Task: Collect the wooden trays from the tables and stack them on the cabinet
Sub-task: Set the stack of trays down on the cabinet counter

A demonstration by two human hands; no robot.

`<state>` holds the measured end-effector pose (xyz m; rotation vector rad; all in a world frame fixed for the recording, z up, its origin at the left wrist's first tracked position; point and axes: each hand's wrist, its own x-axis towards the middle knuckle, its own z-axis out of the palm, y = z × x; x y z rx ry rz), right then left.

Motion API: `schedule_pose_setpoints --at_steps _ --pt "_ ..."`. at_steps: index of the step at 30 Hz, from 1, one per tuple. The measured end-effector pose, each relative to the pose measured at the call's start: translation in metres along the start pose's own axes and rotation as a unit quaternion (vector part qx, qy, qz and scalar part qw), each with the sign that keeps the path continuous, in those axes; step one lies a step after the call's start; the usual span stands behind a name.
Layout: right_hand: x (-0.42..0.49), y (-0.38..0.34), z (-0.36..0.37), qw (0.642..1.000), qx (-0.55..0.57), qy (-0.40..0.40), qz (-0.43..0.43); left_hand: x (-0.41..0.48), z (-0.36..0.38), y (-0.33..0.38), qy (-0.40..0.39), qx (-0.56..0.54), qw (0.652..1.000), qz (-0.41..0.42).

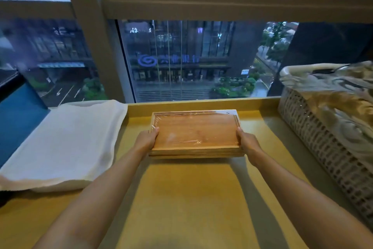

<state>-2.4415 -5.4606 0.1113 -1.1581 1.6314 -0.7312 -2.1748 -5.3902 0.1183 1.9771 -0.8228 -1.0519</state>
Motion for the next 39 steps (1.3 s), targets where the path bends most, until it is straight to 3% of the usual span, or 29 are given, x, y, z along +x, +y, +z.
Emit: schedule_pose_setpoints --at_steps 7,18,22,32,39 --pt "0.064 -0.018 0.018 0.999 -0.019 -0.022 0.031 0.055 0.014 0.01 0.002 -0.009 1.0 -0.023" --pt "0.109 -0.023 0.044 0.996 -0.015 -0.029 0.08 0.095 0.009 0.011 0.014 0.069 0.997 -0.044" --pt "0.115 -0.024 0.048 0.995 -0.02 -0.041 0.09 0.099 0.01 0.013 0.004 0.043 0.998 -0.044" --pt "0.112 -0.031 0.043 0.995 -0.061 -0.054 0.054 0.09 0.012 0.016 -0.018 -0.012 0.998 -0.065" --pt "0.096 -0.037 0.038 0.991 -0.125 -0.051 -0.013 0.085 0.007 0.025 0.021 0.028 0.999 -0.036"
